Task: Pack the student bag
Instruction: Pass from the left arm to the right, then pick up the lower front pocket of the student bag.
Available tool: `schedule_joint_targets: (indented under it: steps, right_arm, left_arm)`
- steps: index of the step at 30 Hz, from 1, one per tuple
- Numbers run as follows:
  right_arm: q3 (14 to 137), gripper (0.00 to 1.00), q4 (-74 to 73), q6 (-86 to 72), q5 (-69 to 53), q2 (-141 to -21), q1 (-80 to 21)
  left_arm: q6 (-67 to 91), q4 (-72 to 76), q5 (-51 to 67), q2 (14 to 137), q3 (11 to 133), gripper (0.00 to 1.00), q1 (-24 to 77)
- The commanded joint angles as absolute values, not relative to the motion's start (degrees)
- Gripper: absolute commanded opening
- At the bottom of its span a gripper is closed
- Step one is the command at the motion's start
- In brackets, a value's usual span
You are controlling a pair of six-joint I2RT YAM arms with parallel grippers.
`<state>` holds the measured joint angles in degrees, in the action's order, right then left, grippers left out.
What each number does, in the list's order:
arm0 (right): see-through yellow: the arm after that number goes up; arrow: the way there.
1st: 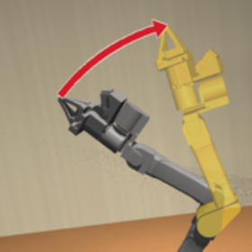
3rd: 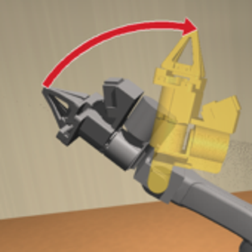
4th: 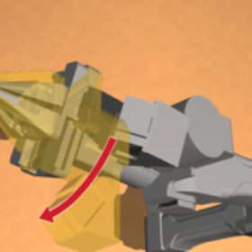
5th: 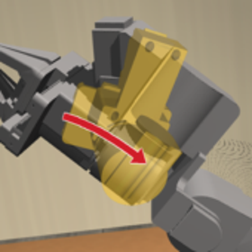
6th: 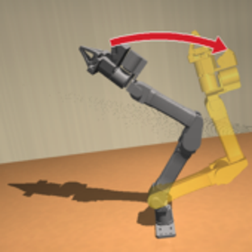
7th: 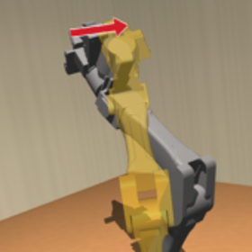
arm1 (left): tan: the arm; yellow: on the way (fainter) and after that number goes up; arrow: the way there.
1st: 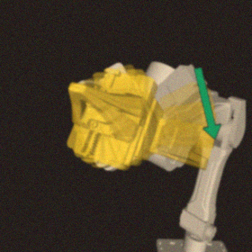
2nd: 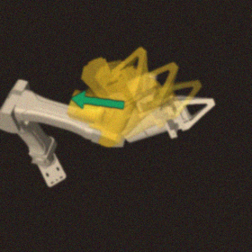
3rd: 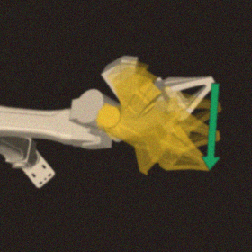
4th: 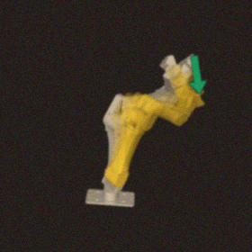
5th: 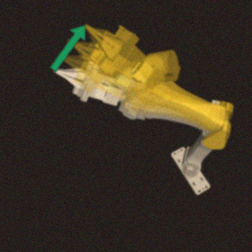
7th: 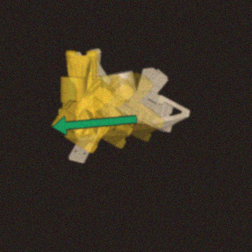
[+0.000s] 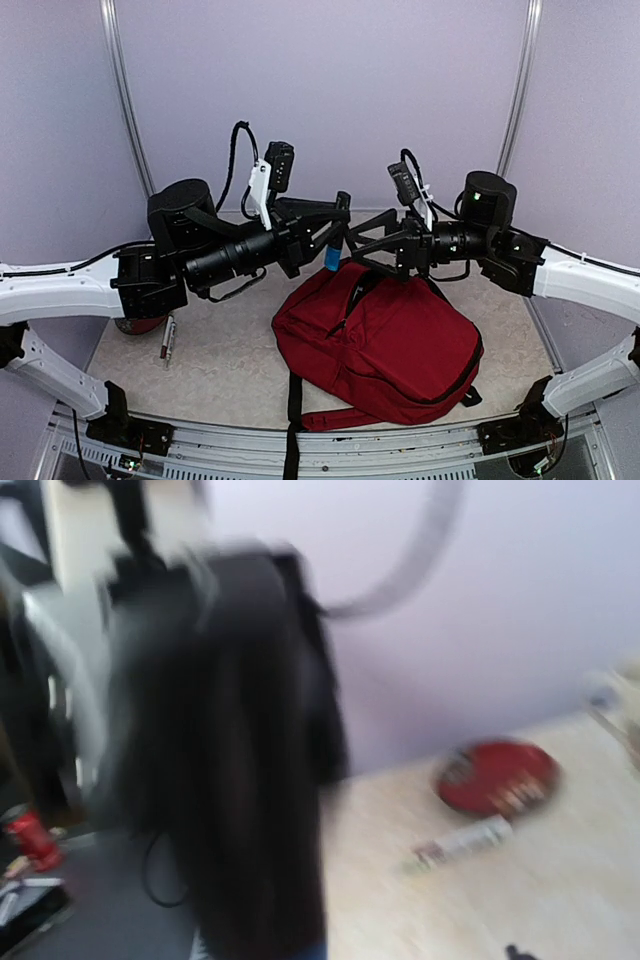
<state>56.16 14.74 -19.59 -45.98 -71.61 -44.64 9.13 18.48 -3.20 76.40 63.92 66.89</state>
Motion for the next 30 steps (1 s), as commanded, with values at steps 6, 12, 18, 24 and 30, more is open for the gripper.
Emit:
schedule_joint_targets:
  steps: [6,12,18,24,30]
  right_arm:
    - [57.23,0.39,25.59,-19.3,-52.54,-73.72,-48.56]
    - [54.6,0.07,22.49,-16.31,-48.31,-68.76,-48.47]
    - [55.05,0.0,6.67,-10.2,-36.05,-63.92,-47.6]
    - [47.42,0.0,-6.52,-15.35,-30.59,-62.84,-43.18]
    - [41.6,0.0,-7.23,-23.55,-26.76,-63.3,-42.8]
  left_arm:
    - [5.63,30.37,12.01,81.01,67.43,0.0,69.55]
    - [5.04,29.89,11.03,79.74,66.5,0.0,69.68]
    - [4.54,22.49,0.72,79.47,66.79,0.99,69.55]
    - [7.2,8.51,-13.18,80.47,67.64,0.99,66.63]
    - [11.45,-2.25,-14.98,86.88,68.4,0.99,62.77]
